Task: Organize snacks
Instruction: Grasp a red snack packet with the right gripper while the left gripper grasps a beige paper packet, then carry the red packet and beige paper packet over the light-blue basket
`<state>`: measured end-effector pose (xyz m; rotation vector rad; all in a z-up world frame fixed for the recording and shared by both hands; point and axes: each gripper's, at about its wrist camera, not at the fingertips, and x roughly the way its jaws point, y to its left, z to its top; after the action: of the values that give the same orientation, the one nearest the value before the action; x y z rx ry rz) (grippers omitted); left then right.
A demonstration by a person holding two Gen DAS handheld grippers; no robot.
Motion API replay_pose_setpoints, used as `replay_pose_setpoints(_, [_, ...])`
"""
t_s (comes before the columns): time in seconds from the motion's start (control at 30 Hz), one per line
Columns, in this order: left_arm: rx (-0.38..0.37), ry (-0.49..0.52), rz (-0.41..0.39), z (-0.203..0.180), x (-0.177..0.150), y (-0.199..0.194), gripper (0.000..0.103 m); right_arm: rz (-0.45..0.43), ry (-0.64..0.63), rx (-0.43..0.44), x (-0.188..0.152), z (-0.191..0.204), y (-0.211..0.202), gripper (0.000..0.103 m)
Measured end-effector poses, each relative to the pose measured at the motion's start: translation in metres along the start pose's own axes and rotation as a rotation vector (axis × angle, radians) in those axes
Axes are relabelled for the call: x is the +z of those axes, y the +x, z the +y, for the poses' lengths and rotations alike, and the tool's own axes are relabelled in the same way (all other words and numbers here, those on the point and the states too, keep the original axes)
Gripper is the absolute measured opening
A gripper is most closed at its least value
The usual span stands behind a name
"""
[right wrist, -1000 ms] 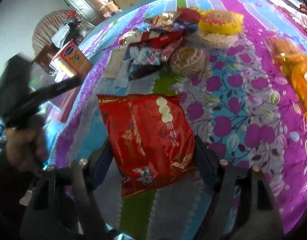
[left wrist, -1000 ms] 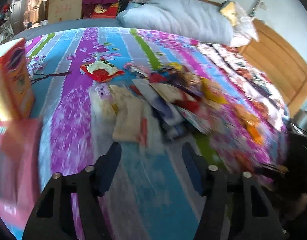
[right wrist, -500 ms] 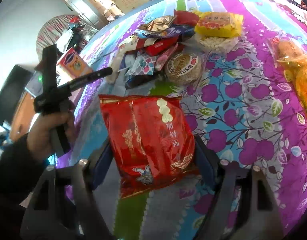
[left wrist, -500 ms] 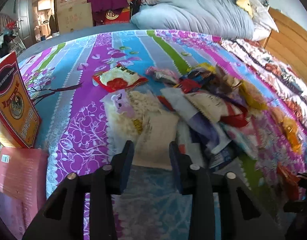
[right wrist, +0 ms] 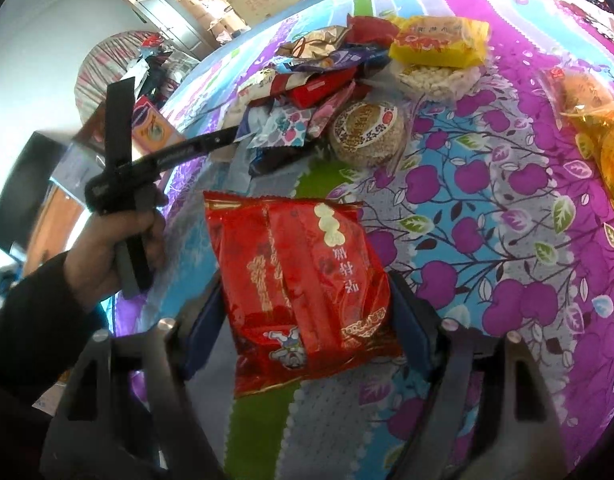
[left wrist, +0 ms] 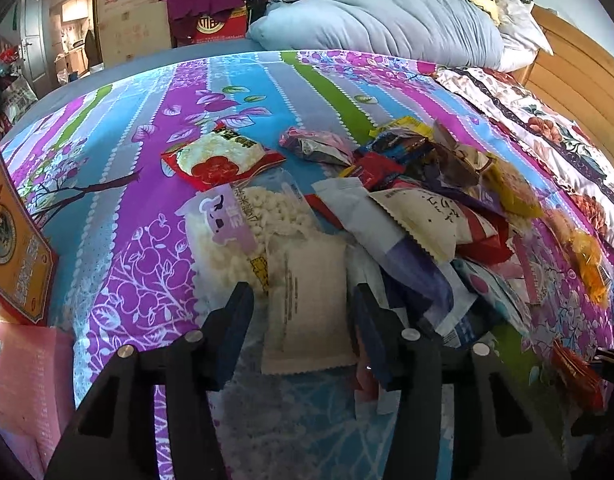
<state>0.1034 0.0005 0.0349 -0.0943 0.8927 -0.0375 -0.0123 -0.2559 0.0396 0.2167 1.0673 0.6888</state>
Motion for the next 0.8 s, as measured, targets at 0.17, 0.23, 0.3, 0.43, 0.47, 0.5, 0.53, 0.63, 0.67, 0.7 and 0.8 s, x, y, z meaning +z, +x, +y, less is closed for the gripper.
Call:
replay_pose_setpoints(0.17, [0.031, 0.044, -0.004, -0.007, -0.005, 0.003, 0.047, 0.001, -0.008, -0.012, 0.001, 0.001, 0.001, 0.078])
replay_pose_setpoints(0.23, [0.026, 0.04, 0.008, -0.006, -0.007, 0.003, 0.04, 0.0, -0.02, -0.032, 0.0, 0.005, 0.001, 0.077])
replay_pose_setpoints(0.3, [0.014, 0.024, 0.012, -0.004, -0.011, 0.0, 0.037, 0.0, -0.047, -0.058, -0.001, 0.011, 0.001, 0.077])
replay_pose_setpoints(0.43, [-0.009, -0.006, 0.003, 0.001, -0.017, -0.015, 0.036, -0.027, -0.045, -0.075, -0.003, 0.014, -0.005, 0.076])
replay_pose_setpoints(0.47, [-0.015, -0.012, -0.006, 0.002, -0.018, -0.021, 0.037, -0.038, -0.043, -0.081, -0.003, 0.016, -0.008, 0.076])
replay_pose_setpoints(0.5, [-0.019, -0.016, -0.018, 0.002, -0.018, -0.029, 0.036, -0.047, -0.044, -0.085, -0.003, 0.017, -0.011, 0.076])
replay_pose_setpoints(0.53, [-0.024, -0.022, -0.04, 0.002, -0.018, -0.042, 0.036, -0.052, -0.048, -0.09, -0.002, 0.018, -0.013, 0.076])
replay_pose_setpoints(0.63, [-0.026, -0.04, -0.081, 0.002, -0.017, -0.074, 0.036, -0.066, -0.073, -0.107, 0.0, 0.026, -0.02, 0.077])
replay_pose_setpoints(0.67, [-0.025, -0.046, -0.098, 0.002, -0.016, -0.086, 0.036, -0.071, -0.078, -0.11, 0.002, 0.029, -0.022, 0.076])
replay_pose_setpoints(0.7, [-0.023, -0.051, -0.109, 0.002, -0.015, -0.098, 0.036, -0.078, -0.084, -0.113, 0.004, 0.034, -0.024, 0.076])
replay_pose_setpoints(0.8, [0.01, -0.069, -0.13, 0.005, -0.014, -0.13, 0.037, -0.094, -0.113, -0.118, 0.01, 0.051, -0.028, 0.077])
